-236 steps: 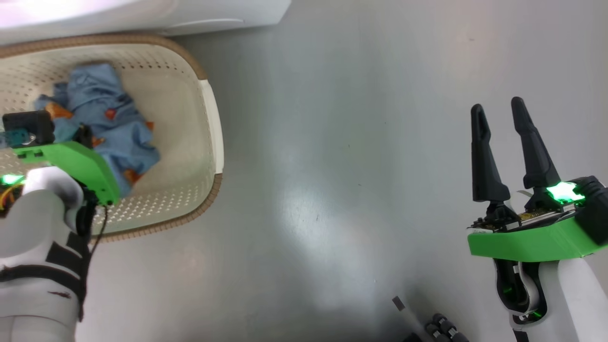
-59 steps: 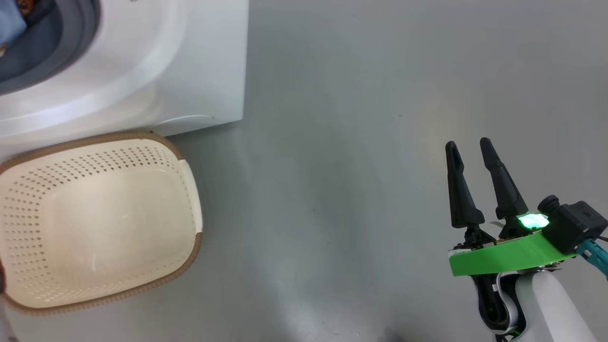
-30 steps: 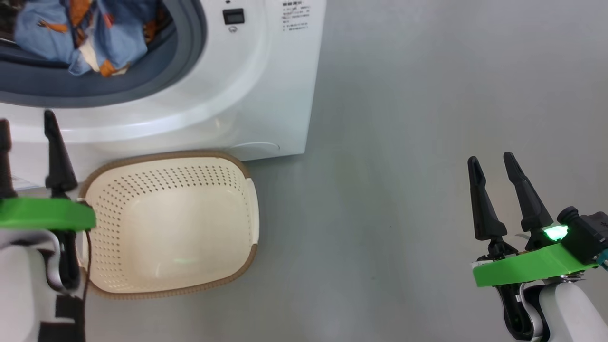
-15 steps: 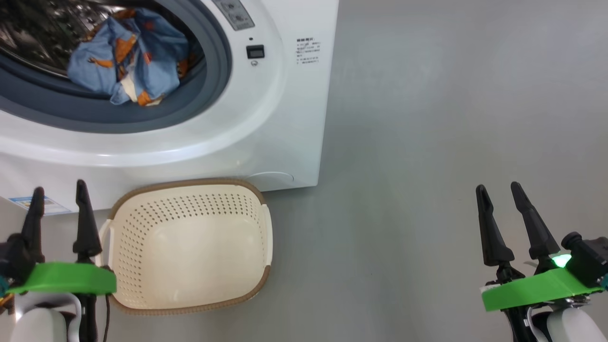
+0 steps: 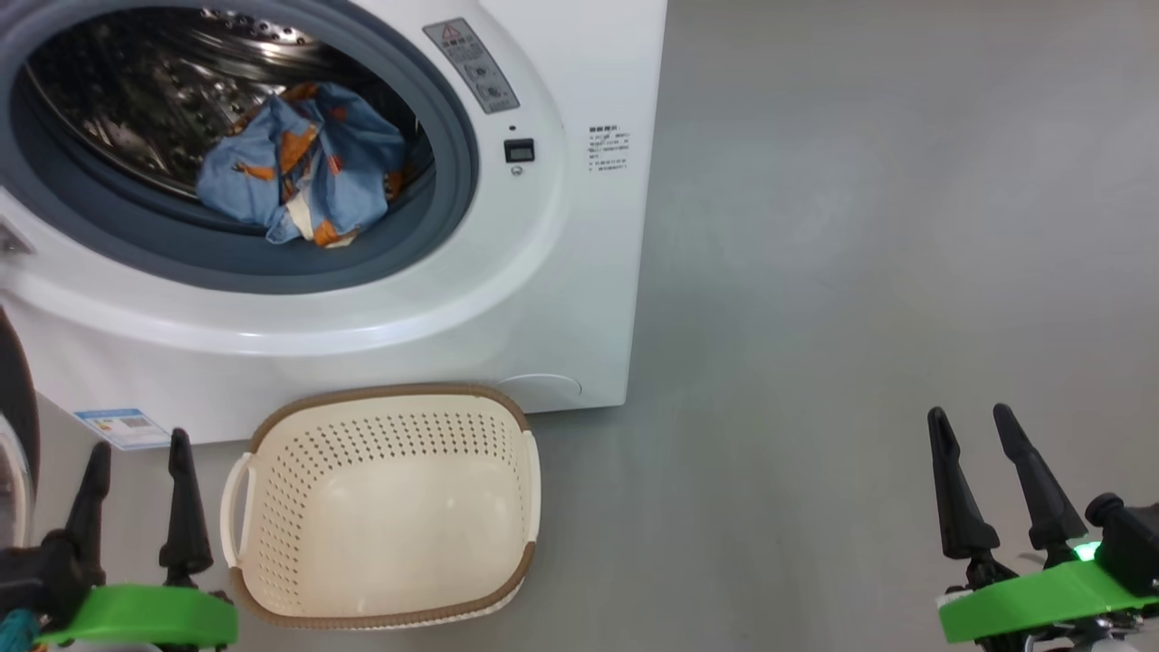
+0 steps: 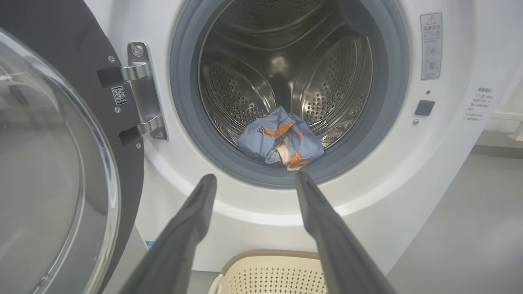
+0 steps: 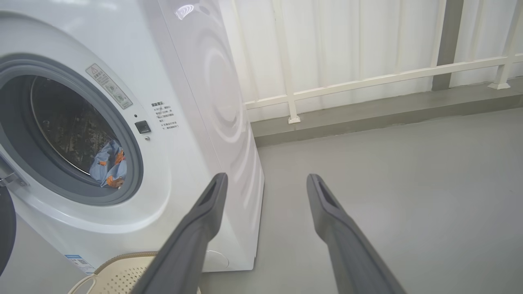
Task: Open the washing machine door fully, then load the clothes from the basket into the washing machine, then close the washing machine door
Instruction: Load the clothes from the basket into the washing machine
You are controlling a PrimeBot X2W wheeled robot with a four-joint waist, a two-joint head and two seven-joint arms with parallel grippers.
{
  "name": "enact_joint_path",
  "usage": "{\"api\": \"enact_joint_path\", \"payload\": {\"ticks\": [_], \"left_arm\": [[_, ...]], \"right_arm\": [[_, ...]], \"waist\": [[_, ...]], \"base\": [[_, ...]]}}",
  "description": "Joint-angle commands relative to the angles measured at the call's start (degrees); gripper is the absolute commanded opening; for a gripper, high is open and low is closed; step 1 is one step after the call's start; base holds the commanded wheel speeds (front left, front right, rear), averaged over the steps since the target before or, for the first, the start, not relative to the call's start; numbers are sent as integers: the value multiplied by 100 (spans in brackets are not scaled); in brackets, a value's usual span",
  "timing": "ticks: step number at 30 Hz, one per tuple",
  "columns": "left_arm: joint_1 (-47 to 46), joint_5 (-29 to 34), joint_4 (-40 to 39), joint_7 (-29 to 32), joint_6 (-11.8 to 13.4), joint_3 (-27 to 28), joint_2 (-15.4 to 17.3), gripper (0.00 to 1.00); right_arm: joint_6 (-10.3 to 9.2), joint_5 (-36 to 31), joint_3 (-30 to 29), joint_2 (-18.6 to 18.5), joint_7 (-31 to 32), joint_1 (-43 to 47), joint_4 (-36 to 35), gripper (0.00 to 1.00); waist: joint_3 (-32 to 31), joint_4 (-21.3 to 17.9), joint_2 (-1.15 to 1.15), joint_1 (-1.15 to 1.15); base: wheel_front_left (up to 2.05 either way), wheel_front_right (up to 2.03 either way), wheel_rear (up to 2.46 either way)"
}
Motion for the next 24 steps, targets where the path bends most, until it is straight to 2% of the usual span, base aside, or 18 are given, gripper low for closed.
{"api": "enact_joint_path", "payload": {"ticks": [1, 12, 24], "left_arm": [[71, -50, -205, -36, 4, 185, 150, 100], [625, -124, -483, -36, 4, 224, 174, 100], [772, -145, -546, -36, 4, 112, 223, 100]], "right_arm": [[32, -36, 79, -112, -46, 70, -121, 100], [32, 20, 46, -118, -46, 299, -122, 100], [32, 38, 61, -146, -46, 390, -124, 100]], "waist": [[-163, 52, 0, 0], [-386, 56, 0, 0], [-477, 85, 0, 0]], "base": [[0, 0, 0], [0, 0, 0], [0, 0, 0]]}}
